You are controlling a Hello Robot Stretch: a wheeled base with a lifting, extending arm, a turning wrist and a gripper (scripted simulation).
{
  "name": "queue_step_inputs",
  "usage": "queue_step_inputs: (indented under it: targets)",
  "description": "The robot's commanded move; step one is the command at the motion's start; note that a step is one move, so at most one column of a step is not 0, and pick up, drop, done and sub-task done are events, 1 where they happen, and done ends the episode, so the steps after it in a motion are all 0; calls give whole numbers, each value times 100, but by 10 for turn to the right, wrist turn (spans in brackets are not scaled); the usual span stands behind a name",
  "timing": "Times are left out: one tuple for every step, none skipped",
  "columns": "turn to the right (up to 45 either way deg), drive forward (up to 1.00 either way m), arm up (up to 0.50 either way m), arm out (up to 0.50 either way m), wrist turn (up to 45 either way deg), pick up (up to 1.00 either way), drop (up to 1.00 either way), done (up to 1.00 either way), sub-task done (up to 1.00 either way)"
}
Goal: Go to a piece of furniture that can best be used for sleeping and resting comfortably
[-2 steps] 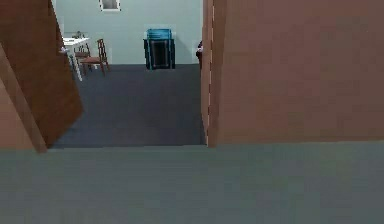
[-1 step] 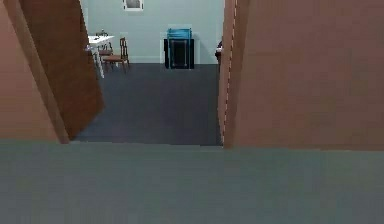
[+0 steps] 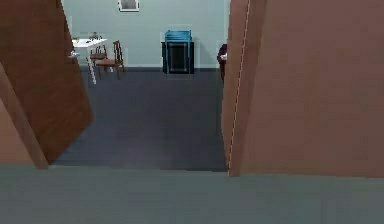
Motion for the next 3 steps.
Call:
queue_step_inputs:
  targets:
    - [-120,0,0,0,0,0,0,0,0]
    - [0,100,0,0,0,0,0,0,0]
    - [0,25,0,0,0,0,0,0,0]
